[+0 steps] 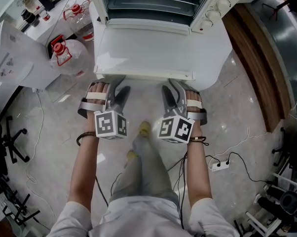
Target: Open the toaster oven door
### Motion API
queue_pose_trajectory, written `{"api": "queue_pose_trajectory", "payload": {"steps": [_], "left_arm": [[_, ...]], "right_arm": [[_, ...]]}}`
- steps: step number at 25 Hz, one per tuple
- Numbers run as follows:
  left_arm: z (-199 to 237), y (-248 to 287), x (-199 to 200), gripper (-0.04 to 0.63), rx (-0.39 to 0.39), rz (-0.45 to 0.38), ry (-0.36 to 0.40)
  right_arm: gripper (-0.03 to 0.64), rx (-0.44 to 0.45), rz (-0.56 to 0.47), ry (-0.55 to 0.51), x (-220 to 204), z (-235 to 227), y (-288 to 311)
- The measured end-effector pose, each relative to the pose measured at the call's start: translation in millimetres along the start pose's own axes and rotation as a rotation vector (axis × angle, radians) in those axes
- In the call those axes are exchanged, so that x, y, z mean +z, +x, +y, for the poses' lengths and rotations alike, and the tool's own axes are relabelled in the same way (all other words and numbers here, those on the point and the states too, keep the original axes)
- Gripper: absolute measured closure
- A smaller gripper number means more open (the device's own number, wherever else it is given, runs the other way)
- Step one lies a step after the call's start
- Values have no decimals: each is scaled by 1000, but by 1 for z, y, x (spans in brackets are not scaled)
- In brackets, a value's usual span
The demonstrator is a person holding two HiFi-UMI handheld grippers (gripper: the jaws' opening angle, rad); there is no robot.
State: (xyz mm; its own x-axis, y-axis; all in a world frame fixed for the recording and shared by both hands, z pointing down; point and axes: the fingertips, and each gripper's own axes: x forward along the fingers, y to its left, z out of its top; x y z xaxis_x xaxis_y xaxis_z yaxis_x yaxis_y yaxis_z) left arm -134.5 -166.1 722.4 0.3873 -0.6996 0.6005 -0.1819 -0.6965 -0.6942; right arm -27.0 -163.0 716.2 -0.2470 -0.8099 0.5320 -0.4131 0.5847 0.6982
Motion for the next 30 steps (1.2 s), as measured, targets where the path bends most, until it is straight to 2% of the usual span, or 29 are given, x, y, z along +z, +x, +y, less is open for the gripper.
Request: {"api": "queue_pose_trajectory", "payload": {"steps": [12, 20, 30], "left_arm": [[-3, -9, -4, 368, 2, 5, -16], [-11, -18, -4, 364, -29, 15, -39], [0, -41, 3, 368, -34, -6, -133]], "right_arm": [[477, 7, -13, 3, 9, 6, -10], [479, 22, -17, 29, 12, 11, -16], [479, 37, -27, 105, 23, 2, -37]]}}
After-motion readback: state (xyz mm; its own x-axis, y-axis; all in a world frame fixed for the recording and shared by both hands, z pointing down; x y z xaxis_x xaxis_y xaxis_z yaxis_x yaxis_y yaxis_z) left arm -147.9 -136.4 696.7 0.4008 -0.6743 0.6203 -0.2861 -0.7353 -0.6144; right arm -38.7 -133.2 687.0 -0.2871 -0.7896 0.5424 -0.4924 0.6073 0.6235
